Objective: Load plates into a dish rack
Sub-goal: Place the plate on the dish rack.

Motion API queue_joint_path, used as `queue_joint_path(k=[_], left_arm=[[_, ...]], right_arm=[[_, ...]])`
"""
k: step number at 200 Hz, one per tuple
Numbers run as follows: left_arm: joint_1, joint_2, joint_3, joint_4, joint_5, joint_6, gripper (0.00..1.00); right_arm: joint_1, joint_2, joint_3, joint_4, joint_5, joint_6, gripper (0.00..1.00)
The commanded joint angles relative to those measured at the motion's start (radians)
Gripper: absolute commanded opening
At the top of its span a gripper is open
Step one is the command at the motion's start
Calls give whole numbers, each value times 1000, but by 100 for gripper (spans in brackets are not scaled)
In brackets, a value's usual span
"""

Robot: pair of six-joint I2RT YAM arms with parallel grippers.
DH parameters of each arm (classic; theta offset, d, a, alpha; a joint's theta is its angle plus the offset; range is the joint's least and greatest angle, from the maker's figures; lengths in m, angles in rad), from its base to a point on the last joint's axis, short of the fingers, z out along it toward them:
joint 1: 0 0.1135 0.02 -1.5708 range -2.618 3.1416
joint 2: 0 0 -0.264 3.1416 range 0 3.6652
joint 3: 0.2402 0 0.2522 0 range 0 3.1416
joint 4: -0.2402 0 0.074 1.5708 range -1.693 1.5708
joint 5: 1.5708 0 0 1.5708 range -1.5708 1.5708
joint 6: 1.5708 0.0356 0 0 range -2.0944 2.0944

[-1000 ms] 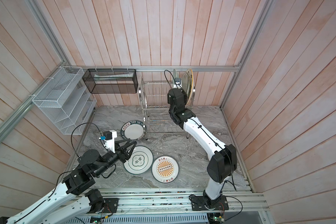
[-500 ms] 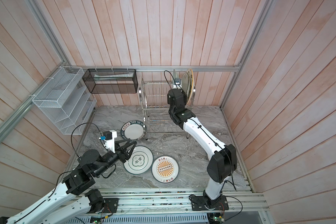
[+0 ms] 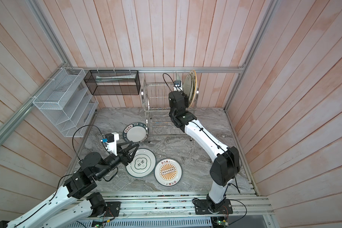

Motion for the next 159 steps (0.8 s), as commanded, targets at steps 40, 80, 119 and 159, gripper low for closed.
queue_joint_path(k=[40, 80, 119, 159], left_arm=[[-3, -1, -6, -10, -17, 14, 57], [-3, 1, -7, -13, -19, 15, 58], [-3, 1, -5, -12, -19, 15, 58], [-3, 2, -3, -10, -17, 16, 58]], right_arm=[[6, -7, 59, 57, 3, 19, 0], [7, -10, 67, 48, -23, 34, 16], [7, -11, 86, 50, -30, 24, 32], [7, -16, 99, 67, -34, 5, 40]])
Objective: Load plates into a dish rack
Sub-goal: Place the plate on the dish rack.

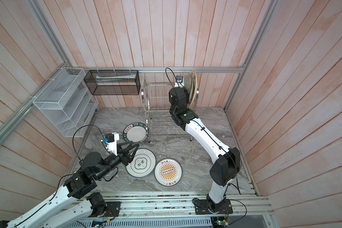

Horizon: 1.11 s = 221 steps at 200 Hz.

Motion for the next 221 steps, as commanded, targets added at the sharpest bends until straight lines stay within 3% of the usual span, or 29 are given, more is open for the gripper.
queue_joint_path(k=[1, 61, 90, 170, 221], left_arm=[[-3, 0, -3, -10, -17, 16, 58], [-3, 11, -3, -7, -22, 14, 58], [-3, 29, 18, -35, -59, 9, 59], [-3, 73, 34, -32, -99, 4, 59], [-2, 92, 42, -31, -152, -6, 60]], right_arm=[[5, -15, 26, 34, -10, -13, 41], [5, -13, 62, 43, -15, -48, 44], [-1, -31, 76, 43, -133, -44, 51], [-6, -77, 150, 22, -262, -90, 60], [-17, -179, 81, 19, -382, -62, 66]])
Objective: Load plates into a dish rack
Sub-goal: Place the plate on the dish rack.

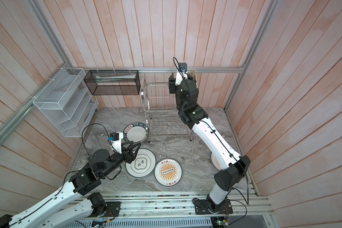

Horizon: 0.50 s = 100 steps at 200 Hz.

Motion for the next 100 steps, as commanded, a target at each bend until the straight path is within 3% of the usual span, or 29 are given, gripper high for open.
queue_joint_path(k=[1, 55, 100], left_arm=[[-3, 6, 31, 5, -48, -4, 60], [-3, 19, 46, -4, -96, -10, 62], [1, 84, 88, -16, -94, 4, 63]], right_arm=[[-11, -81, -40, 15, -95, 17, 67], [-24, -287, -313, 121, -232, 56, 68], [-26, -439, -571, 236, -240, 43, 68]])
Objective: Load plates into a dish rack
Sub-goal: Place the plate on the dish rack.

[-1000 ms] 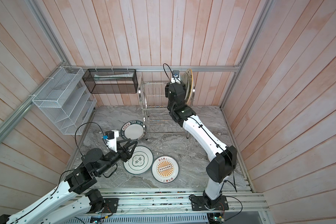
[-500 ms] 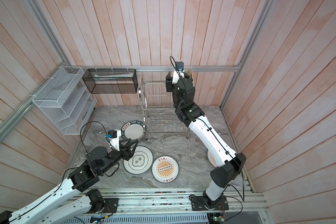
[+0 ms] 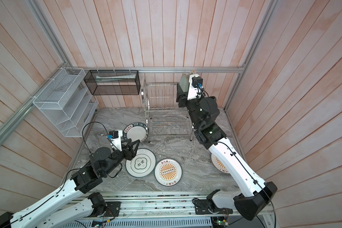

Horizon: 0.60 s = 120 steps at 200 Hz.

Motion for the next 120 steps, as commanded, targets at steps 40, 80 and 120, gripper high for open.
queue_joint_path(k=[40, 80, 120], left_arm=[[41, 58, 73, 1, 25, 2, 64], [163, 38, 27, 42, 126, -50, 64], [191, 25, 22, 28, 130, -55, 64]], right_arm=[[-11, -139, -267, 116, -107, 55, 68], [-11, -192, -455, 145, -212, 163, 67], [-9, -198, -569, 122, -286, 220, 65]])
